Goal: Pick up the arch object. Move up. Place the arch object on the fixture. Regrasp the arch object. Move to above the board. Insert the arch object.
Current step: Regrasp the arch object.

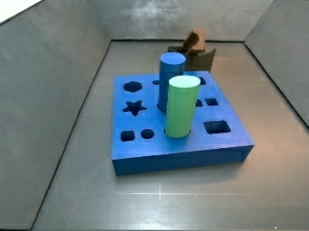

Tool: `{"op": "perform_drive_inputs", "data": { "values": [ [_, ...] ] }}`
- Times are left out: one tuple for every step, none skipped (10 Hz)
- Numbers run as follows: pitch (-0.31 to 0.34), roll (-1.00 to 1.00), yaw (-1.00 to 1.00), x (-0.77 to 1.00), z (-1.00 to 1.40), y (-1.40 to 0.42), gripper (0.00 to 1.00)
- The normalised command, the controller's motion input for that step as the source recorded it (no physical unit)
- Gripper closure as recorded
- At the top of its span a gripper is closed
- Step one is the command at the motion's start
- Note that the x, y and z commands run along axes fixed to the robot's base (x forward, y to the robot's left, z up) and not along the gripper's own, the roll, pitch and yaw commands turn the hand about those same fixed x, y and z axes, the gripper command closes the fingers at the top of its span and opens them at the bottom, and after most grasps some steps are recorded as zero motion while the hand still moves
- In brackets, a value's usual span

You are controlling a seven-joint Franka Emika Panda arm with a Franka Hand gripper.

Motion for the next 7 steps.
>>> {"op": "perform_drive_inputs", "data": {
  "values": [
    [0.025, 1.00, 0.01, 0.01, 0.05, -0.22, 0.00],
    [0.026, 1.00, 0.01, 0.01, 0.05, -0.08, 0.00],
    [0.024, 1.00, 0.01, 0.00, 0.04, -0.04, 0.00],
    [0.023, 1.00, 0.01, 0.00, 0.03, -0.04, 0.00],
    [0.021, 1.00, 0.01, 0.01, 0.02, -0.02, 0.00],
    [0.021, 1.00, 0.01, 0.01, 0.01, -0.02, 0.00],
    [0.023, 1.00, 0.01, 0.02, 0.01, -0.02, 0.00]
  ]
}}
